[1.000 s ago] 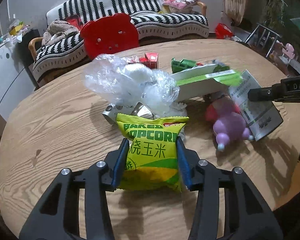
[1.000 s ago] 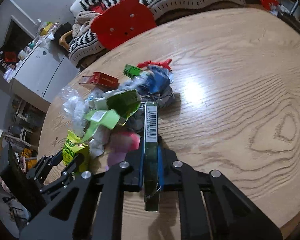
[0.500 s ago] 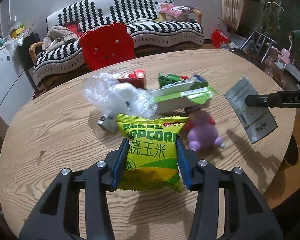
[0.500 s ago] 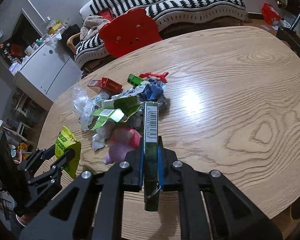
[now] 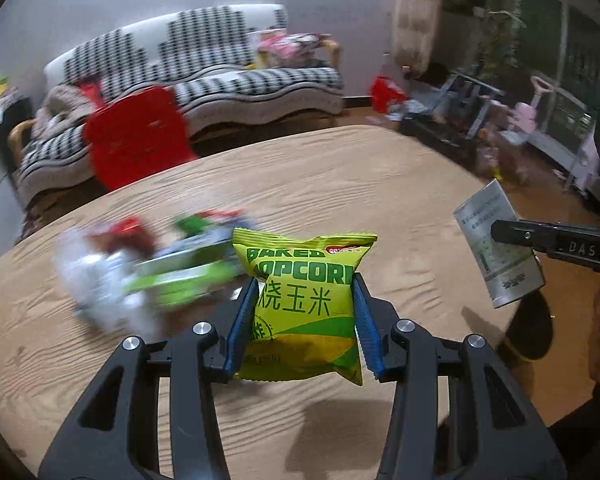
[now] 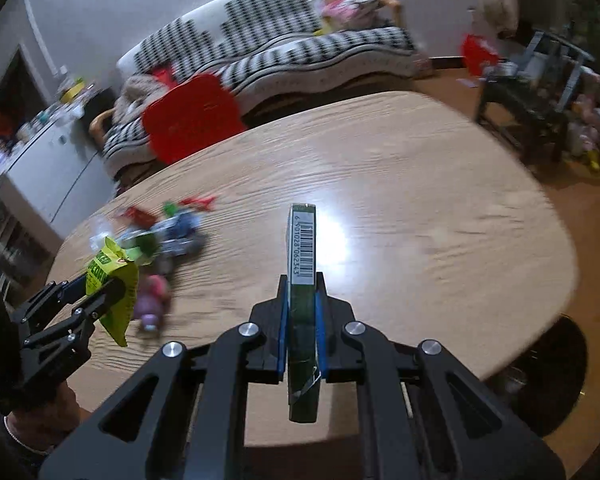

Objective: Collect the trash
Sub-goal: 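Carry both items over the black bin and open both tools to drop them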

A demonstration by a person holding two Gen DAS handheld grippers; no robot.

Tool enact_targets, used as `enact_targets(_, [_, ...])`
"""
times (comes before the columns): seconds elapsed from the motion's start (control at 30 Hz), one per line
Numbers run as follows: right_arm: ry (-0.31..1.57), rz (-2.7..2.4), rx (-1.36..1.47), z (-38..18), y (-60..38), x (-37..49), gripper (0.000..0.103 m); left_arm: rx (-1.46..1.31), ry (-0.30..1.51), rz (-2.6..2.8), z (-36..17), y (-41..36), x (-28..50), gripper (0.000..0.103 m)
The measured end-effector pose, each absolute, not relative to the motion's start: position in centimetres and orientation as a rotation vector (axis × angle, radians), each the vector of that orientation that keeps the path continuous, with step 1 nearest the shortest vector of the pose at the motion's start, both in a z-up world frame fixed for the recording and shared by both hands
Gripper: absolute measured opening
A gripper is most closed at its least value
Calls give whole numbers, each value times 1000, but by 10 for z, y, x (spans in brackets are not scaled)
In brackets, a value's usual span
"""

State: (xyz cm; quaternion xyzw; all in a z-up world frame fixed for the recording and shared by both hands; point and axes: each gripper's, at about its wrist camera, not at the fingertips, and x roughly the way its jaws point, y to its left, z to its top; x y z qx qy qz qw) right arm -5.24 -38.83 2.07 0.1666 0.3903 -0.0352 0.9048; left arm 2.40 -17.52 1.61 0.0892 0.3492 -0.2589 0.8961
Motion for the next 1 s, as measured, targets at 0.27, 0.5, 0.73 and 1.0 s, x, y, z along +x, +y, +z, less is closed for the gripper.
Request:
enact_targets(0.27, [762, -312, 455, 2, -519, -135, 12, 226, 714, -772, -2, -307, -19, 46])
enact_targets(0.5, [786, -483, 584, -43, -613, -209, 12, 289, 758, -1002, -41, -418, -77, 46])
enact_targets(0.73, [829, -559, 691, -85, -668, -251, 12, 342, 835, -1157, -86, -495, -120, 46])
enact_targets(1.0, [833, -574, 710, -93, -683, -262, 12, 376, 896, -1179, -122, -541, -126, 46])
